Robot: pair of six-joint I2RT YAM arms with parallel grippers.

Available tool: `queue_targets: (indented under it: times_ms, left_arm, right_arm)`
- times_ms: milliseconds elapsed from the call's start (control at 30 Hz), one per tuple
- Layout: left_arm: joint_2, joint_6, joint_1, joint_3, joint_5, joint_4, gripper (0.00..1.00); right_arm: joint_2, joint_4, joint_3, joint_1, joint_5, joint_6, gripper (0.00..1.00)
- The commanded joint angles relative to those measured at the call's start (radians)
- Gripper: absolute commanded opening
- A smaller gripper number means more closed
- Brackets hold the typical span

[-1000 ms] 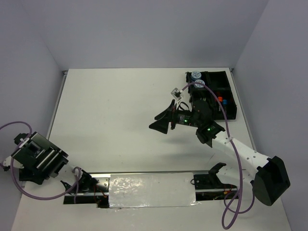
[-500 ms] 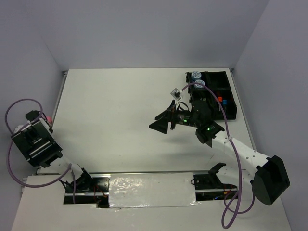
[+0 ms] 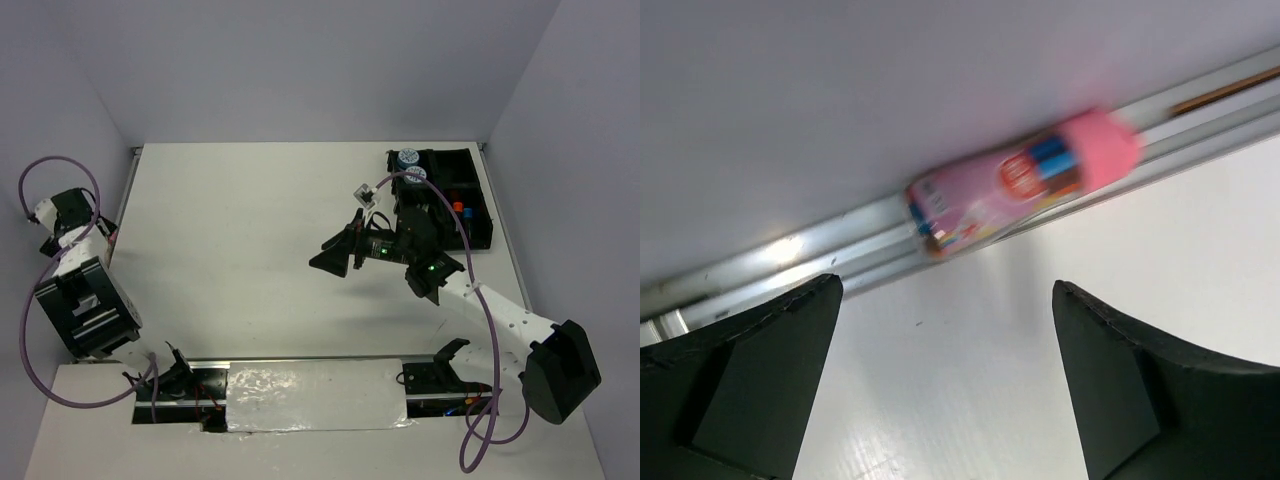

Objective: Sort the stationery into containers
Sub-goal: Move the stationery to the corner of the board.

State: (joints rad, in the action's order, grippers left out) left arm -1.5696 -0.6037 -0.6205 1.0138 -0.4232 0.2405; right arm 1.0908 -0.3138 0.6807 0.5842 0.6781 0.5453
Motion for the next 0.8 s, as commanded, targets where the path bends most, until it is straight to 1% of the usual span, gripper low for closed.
queue_targets:
  times_ms: [0, 33, 67, 167, 267, 333, 400, 467, 533, 600, 667, 700, 767]
  left_arm:
    - [0.06, 0.181, 0.03, 0.09, 0.023, -0.082, 0.99]
    - [0.021, 0.211, 0.03, 0.123, 0.043, -0.075, 0.99]
    - [-0.01, 0.234, 0.03, 0.196, 0.07, -0.017, 0.99]
    - [-0.102, 0.265, 0.033, 0.287, 0.073, 0.055, 0.99]
    - [-0.128, 0.286, 0.057, 0.296, 0.11, 0.034, 0.99]
    - [-0.153, 0.309, 0.093, 0.318, 0.096, 0.045, 0.99]
    - [-0.208, 0.363, 0.126, 0.359, 0.065, 0.072, 0.99]
    - [-0.269, 0.403, 0.153, 0.4, 0.073, 0.094, 0.99]
    - [-0.311, 0.395, 0.156, 0.42, 0.057, 0.132, 0.99]
    - [-0.319, 0.394, 0.156, 0.413, 0.041, 0.131, 0.98]
    - [-0.314, 0.398, 0.16, 0.382, 0.002, 0.108, 0.92]
    - [-0.314, 0.395, 0.16, 0.376, -0.027, 0.106, 0.92]
    - [-0.317, 0.403, 0.162, 0.361, -0.043, 0.102, 0.91]
  right_arm:
    - [0.003, -0.042, 0.036, -0.004, 0.017, 0.004, 1.0]
    - [0.001, -0.044, 0.036, -0.006, 0.018, 0.004, 1.0]
    - [0.001, -0.047, 0.034, -0.006, 0.017, 0.005, 1.0]
    - [0.011, -0.047, 0.036, -0.004, 0.017, 0.004, 1.0]
    - [0.023, -0.041, 0.045, -0.003, 0.018, 0.004, 1.0]
    - [0.03, -0.05, 0.043, -0.003, 0.02, 0.007, 1.0]
    - [0.038, -0.05, 0.043, -0.003, 0.018, 0.01, 1.0]
    - [0.044, -0.048, 0.045, -0.003, 0.018, 0.008, 1.0]
    - [0.049, -0.048, 0.046, -0.003, 0.018, 0.007, 1.0]
    - [0.049, -0.048, 0.048, -0.003, 0.02, 0.007, 1.0]
    - [0.047, -0.051, 0.045, -0.001, 0.021, 0.008, 1.0]
    - [0.047, -0.054, 0.043, -0.001, 0.021, 0.01, 1.0]
    - [0.047, -0.061, 0.039, -0.001, 0.021, 0.013, 1.0]
